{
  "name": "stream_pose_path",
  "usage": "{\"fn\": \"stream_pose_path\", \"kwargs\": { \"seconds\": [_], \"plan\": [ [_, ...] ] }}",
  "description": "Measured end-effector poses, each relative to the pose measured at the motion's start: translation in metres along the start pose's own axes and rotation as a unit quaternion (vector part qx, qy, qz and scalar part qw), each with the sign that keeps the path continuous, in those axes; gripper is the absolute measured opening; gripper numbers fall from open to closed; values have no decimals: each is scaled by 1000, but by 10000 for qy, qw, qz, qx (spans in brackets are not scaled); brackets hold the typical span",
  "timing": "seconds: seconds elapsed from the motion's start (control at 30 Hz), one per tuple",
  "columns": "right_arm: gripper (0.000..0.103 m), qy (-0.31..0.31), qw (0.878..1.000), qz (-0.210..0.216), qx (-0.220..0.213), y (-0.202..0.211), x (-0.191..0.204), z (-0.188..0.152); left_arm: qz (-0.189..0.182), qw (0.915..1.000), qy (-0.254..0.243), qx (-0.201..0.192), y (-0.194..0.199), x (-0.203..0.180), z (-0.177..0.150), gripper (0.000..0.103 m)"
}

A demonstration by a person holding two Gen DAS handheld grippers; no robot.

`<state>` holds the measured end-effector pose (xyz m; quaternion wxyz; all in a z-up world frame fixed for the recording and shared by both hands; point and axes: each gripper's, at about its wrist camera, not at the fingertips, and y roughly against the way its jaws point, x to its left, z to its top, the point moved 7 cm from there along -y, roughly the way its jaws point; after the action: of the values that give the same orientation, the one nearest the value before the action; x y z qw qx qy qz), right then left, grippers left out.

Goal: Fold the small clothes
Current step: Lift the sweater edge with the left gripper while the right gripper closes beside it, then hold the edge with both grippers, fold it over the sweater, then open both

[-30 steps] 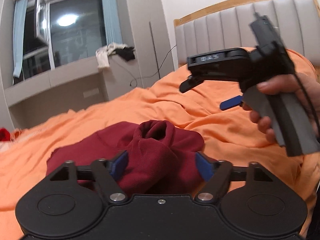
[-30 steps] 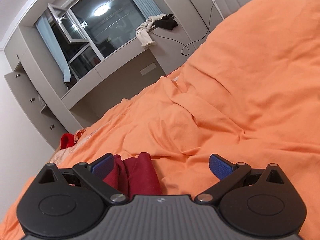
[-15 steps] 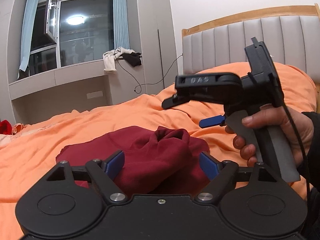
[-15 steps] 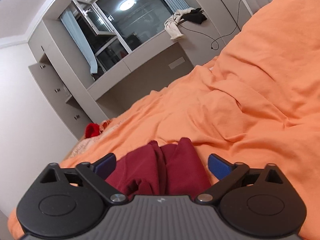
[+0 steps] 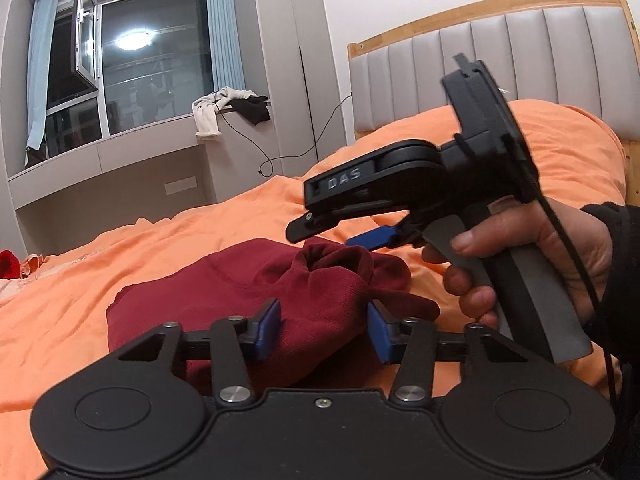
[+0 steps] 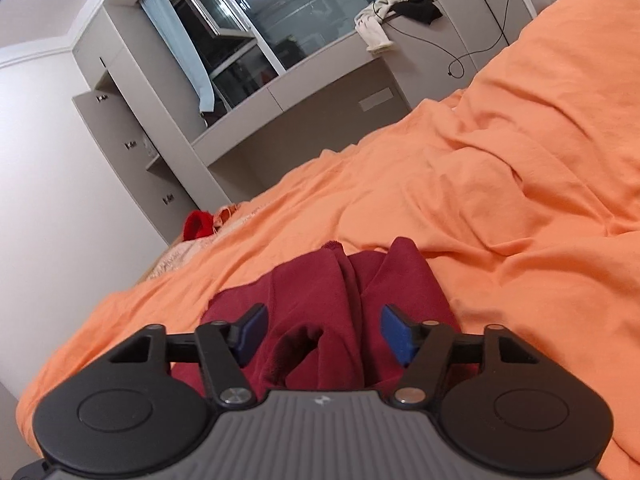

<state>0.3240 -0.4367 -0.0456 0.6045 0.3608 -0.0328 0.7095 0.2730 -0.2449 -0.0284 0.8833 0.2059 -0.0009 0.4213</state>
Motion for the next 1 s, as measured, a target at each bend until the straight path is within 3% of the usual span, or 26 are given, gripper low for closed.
{"fn": "stream_pose_path", "kwargs": {
  "seconds": [0.13,0.2,0.27,0.4,0.7,1.0],
  "plan": [
    [52,-71,9999,-37,140,-10,-3,-5,-10,10000,-21,31,-1,0,-3,34],
    [37,-86,9998,17,205,-12,-3,-7,-17,10000,-19,40,-2,0,-4,29],
    [30,-13,9998,26,199,-11,-1,-9,-13,10000,-33,36,-2,0,-5,20],
    [18,197,9998,38,33,-4,5,-6,5,10000,-30,-34,-1,-1,-4,15],
    [16,474,9976,-45,-499,27,10,9,-138,9996,-11,-260,-1,-10,3,13],
    [16,379,9975,-325,-500,44,-12,10,-349,9990,-196,-172,-16,-37,0,13]
  ]
}}
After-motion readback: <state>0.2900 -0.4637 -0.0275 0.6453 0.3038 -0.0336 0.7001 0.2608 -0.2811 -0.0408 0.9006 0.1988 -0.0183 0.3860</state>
